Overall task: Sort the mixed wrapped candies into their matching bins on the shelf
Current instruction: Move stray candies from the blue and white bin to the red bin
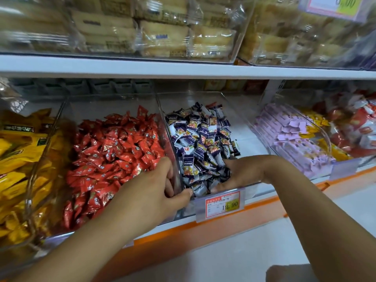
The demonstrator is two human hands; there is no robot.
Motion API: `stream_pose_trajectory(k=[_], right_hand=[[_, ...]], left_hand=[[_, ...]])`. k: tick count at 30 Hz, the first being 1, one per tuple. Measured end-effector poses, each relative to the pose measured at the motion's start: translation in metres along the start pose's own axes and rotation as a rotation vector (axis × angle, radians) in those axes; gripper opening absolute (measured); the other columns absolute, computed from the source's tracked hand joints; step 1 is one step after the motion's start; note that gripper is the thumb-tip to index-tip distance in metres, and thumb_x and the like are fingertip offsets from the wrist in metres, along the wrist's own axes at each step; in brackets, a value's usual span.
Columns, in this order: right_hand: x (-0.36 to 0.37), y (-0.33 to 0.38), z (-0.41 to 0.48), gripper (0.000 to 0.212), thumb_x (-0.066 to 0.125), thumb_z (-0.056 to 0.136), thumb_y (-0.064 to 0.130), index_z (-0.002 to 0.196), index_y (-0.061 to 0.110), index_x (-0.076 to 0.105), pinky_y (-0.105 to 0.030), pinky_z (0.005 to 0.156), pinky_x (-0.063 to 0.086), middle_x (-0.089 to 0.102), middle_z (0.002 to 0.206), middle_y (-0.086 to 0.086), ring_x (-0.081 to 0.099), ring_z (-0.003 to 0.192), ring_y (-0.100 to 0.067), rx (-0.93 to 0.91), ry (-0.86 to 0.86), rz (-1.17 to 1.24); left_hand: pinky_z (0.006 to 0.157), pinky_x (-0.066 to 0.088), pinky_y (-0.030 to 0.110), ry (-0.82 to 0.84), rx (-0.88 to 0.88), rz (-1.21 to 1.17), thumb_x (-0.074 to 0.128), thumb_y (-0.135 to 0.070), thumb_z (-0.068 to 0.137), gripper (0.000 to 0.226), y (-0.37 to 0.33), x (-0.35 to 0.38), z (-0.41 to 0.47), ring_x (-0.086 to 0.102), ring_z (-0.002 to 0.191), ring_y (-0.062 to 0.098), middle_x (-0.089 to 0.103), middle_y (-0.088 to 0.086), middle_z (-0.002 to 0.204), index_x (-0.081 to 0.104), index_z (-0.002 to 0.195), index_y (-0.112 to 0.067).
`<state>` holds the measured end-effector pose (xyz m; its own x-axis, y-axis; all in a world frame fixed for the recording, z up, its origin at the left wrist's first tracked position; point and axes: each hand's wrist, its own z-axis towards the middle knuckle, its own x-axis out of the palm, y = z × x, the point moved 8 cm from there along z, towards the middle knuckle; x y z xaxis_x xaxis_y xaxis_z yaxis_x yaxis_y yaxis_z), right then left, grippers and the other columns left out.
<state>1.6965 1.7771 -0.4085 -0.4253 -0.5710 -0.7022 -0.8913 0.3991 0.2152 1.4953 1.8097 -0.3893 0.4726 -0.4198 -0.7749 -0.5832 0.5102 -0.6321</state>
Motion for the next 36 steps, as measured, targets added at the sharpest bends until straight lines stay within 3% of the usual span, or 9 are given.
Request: stream_pose_trajectory(k=[4,9,17,22,24,27,30,33,36], right_hand=[[0.000,-0.005,0.008,0.094,0.080,0.066,0.057,0.141,0.019,0.037,-0.036,0.108,0.040,0.057,0.131,0.004,0.053,0.120,-0.018,-0.031,-0.058,0.126],[-0.002,-0.004,0.006,0.071,0.085,0.072,0.028,0.129,0.024,0.043,-0.032,0.099,0.048,0.064,0.117,0.009,0.060,0.109,-0.014,-0.113,-0.078,0.302],[-0.022,-0.006,-0.004,0.100,0.084,0.072,0.027,0.152,0.019,0.023,-0.022,0.095,0.036,0.039,0.148,0.004,0.043,0.125,-0.016,-0.143,-0.261,0.486],[-0.059,0.008,-0.016,0.059,0.084,0.069,0.029,0.119,0.039,0.055,-0.023,0.089,0.050,0.062,0.119,0.011,0.062,0.103,-0.010,-0.286,-0.425,0.710],[-0.074,0.013,-0.017,0.068,0.086,0.062,0.042,0.122,0.037,0.055,-0.033,0.090,0.054,0.061,0.120,0.008,0.065,0.103,-0.016,-0.326,-0.505,0.741],[-0.086,0.034,-0.019,0.059,0.079,0.078,0.031,0.130,0.030,0.050,-0.021,0.073,0.054,0.056,0.110,0.016,0.069,0.088,-0.010,-0.426,-0.616,0.888],[-0.088,0.053,-0.013,0.060,0.076,0.081,0.032,0.134,0.027,0.046,-0.035,0.081,0.057,0.058,0.121,0.004,0.064,0.104,-0.021,-0.475,-0.719,1.007],[-0.085,0.056,-0.010,0.063,0.069,0.087,0.038,0.141,0.040,0.036,-0.037,0.102,0.043,0.043,0.145,0.004,0.045,0.126,-0.016,-0.467,-0.721,0.918],[-0.084,0.038,-0.018,0.056,0.059,0.095,0.029,0.142,0.045,0.035,-0.039,0.098,0.047,0.029,0.154,0.011,0.052,0.117,-0.013,-0.415,-0.685,0.801]], left_hand=[[0.060,0.052,0.039,-0.004,-0.004,-0.011,0.057,-0.063,0.080,0.039,0.000,0.000,0.001,0.060,0.060,0.004,0.067,-0.018,0.076,0.031,0.087,-0.035],[0.061,0.051,0.039,-0.015,0.005,-0.006,0.056,-0.063,0.080,0.039,-0.002,0.000,0.000,0.060,0.062,0.004,0.067,-0.019,0.076,0.031,0.086,-0.034],[0.058,0.050,0.033,-0.017,-0.008,-0.003,0.054,-0.066,0.077,0.041,0.001,-0.001,0.001,0.060,0.062,0.003,0.066,-0.021,0.078,0.031,0.087,-0.035],[0.059,0.050,0.033,-0.017,0.010,0.001,0.053,-0.069,0.076,0.042,0.001,0.000,0.002,0.061,0.063,0.002,0.067,-0.020,0.076,0.030,0.087,-0.036],[0.058,0.050,0.032,-0.019,0.014,0.002,0.053,-0.069,0.077,0.042,0.002,0.001,0.001,0.061,0.063,0.002,0.067,-0.020,0.076,0.030,0.088,-0.035],[0.059,0.051,0.035,-0.023,0.013,0.007,0.053,-0.069,0.077,0.042,0.002,0.000,0.001,0.060,0.064,0.002,0.067,-0.020,0.078,0.031,0.089,-0.035],[0.058,0.050,0.034,-0.015,0.013,-0.005,0.053,-0.070,0.076,0.042,0.003,0.001,0.001,0.060,0.063,0.003,0.067,-0.018,0.078,0.031,0.088,-0.037],[0.058,0.051,0.034,-0.006,0.017,-0.022,0.054,-0.069,0.078,0.041,0.002,0.001,0.000,0.061,0.061,0.003,0.067,-0.017,0.078,0.031,0.089,-0.037],[0.059,0.052,0.038,0.009,0.022,-0.030,0.054,-0.068,0.079,0.040,0.003,0.003,0.001,0.061,0.059,0.003,0.068,-0.018,0.075,0.031,0.089,-0.037]])
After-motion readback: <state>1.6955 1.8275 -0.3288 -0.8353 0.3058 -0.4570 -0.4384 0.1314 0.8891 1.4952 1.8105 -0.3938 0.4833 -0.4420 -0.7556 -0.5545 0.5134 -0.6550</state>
